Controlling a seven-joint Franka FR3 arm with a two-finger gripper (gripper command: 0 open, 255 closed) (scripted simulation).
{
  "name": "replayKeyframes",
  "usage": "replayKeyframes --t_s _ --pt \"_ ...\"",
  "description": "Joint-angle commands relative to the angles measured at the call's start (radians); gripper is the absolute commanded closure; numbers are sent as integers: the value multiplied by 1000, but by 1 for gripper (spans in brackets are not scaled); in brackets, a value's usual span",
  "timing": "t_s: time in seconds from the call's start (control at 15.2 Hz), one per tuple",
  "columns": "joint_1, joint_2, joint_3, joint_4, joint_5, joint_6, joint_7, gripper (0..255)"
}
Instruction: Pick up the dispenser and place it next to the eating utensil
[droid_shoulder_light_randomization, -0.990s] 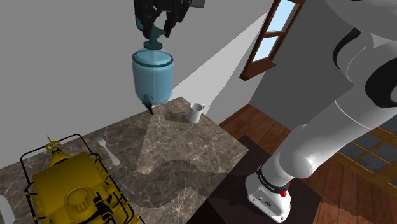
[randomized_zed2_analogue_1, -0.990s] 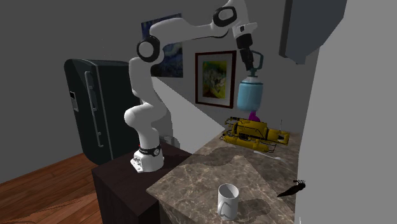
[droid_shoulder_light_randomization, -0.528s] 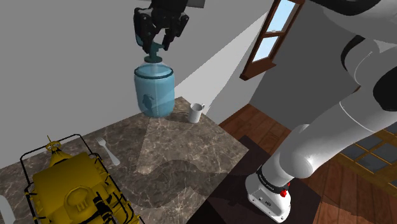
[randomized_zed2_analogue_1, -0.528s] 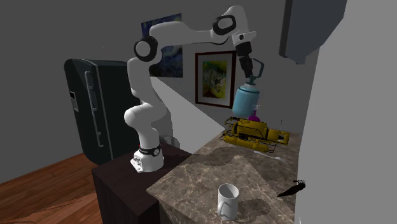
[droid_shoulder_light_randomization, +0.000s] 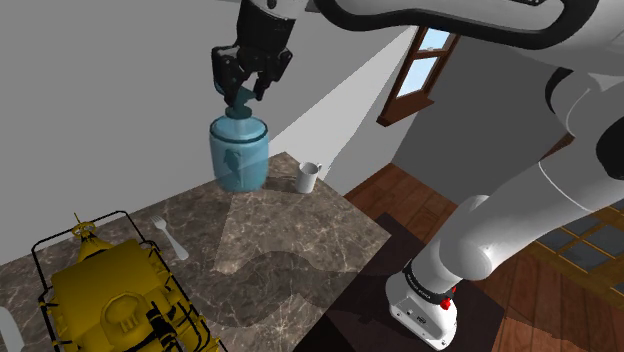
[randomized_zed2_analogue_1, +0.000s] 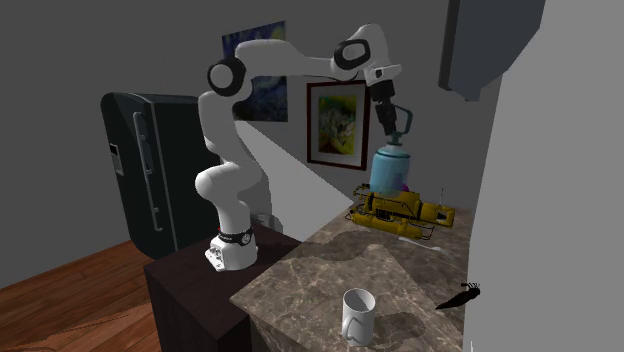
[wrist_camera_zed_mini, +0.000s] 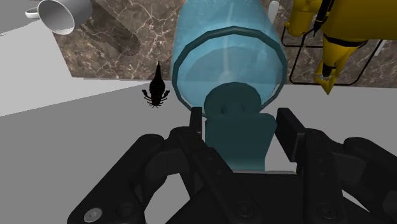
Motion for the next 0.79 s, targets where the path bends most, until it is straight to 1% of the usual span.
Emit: replayKeyframes --t_s 0.0,0.73 --pt "1 -6 -1 -32 3 29 1 255" --pt "7 -25 1 -198 9 177 13 255"
